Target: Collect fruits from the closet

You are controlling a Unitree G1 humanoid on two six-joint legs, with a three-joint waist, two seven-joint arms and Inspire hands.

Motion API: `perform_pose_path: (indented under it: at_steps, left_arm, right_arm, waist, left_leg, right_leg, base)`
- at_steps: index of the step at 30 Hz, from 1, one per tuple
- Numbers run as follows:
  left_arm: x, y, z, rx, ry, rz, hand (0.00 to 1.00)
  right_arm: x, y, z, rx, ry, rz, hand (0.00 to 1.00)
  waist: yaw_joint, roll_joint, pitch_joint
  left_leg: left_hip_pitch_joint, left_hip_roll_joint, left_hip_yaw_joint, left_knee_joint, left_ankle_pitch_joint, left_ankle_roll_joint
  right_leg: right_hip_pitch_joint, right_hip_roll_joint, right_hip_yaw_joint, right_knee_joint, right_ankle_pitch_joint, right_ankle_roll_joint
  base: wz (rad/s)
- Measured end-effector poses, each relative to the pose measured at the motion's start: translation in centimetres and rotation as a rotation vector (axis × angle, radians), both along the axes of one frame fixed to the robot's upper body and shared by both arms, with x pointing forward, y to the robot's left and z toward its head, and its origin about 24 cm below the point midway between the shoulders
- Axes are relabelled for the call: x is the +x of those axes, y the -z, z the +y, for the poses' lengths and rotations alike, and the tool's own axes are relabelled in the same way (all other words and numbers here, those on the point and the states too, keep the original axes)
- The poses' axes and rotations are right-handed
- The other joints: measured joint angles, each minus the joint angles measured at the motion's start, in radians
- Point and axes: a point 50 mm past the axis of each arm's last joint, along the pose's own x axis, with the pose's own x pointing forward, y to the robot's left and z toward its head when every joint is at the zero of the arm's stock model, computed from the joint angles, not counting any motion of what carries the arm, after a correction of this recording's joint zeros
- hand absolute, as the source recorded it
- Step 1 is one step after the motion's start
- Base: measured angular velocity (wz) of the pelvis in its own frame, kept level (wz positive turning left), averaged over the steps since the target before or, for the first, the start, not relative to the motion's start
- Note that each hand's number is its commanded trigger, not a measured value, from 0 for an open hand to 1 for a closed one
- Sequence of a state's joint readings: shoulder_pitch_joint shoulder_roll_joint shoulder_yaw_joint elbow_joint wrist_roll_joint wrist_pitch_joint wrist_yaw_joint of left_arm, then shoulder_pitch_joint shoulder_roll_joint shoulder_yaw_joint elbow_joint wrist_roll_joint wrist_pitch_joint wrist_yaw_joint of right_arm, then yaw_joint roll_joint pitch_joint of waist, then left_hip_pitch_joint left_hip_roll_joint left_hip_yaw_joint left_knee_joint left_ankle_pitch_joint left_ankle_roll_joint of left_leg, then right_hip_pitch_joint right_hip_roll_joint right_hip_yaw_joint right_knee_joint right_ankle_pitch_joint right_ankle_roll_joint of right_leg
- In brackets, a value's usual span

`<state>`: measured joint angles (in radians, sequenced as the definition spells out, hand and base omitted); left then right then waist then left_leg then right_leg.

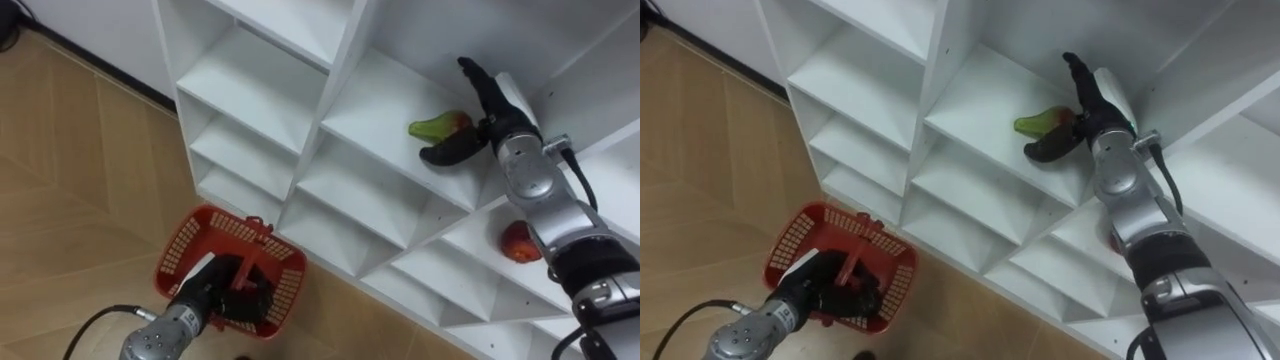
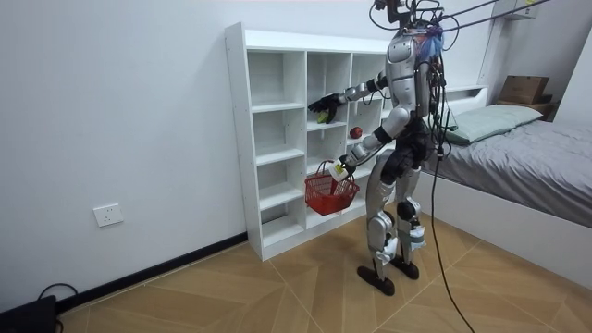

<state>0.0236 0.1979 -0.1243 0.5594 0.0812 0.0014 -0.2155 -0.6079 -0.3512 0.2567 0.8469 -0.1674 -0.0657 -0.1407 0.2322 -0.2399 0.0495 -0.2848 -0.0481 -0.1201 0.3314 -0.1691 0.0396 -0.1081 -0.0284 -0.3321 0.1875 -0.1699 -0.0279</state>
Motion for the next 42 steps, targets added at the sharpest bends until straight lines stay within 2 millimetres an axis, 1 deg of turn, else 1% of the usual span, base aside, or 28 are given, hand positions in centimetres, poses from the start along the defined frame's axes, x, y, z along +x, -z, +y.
perform_pose_path:
  at_steps: [12, 22, 37, 42]
  left_arm:
    - [0.2, -0.1, 0.0, 0.003, -0.001, -0.007, 1.00]
    - [0.2, -0.1, 0.2, 0.012, 0.000, -0.006, 1.00]
    - [-0.2, 0.4, 0.2, 0.032, 0.022, 0.044, 1.00]
    - [-0.3, 0.5, 0.1, 0.026, 0.032, 0.063, 1.00]
  right_arm:
    - [0.0, 0.0, -0.2, -0.003, -0.005, 0.009, 0.00]
    - [-0.1, 0.2, -0.2, 0.006, -0.026, 0.037, 0.00]
    - [-0.3, 0.8, -0.5, 0.030, -0.082, 0.131, 0.00]
    - [-0.4, 1.2, -0.9, 0.013, -0.101, 0.185, 0.00]
  waist:
    - [0.007, 0.006, 0.0015]
    - [0.008, 0.012, -0.0007]
    - [0.015, 0.009, -0.0032]
    - [0.019, 0.008, -0.0041]
  left_leg:
    - [0.000, 0.000, 0.000, 0.004, 0.000, 0.000]
    - [0.000, 0.000, 0.000, 0.006, 0.000, 0.000]
    - [0.001, 0.002, 0.002, 0.006, 0.000, 0.000]
    - [0.001, 0.002, 0.002, 0.007, 0.001, 0.000]
  right_leg:
    - [0.001, 0.001, -0.002, 0.000, 0.000, -0.001]
    - [0.003, 0.007, 0.000, 0.002, 0.001, -0.001]
    - [0.005, 0.009, 0.006, 0.003, 0.002, -0.004]
    - [0.005, 0.003, 0.001, 0.007, 0.003, -0.005]
  base:
    - [0.00]
    - [0.00]
    - [0.00]
    - [0.00]
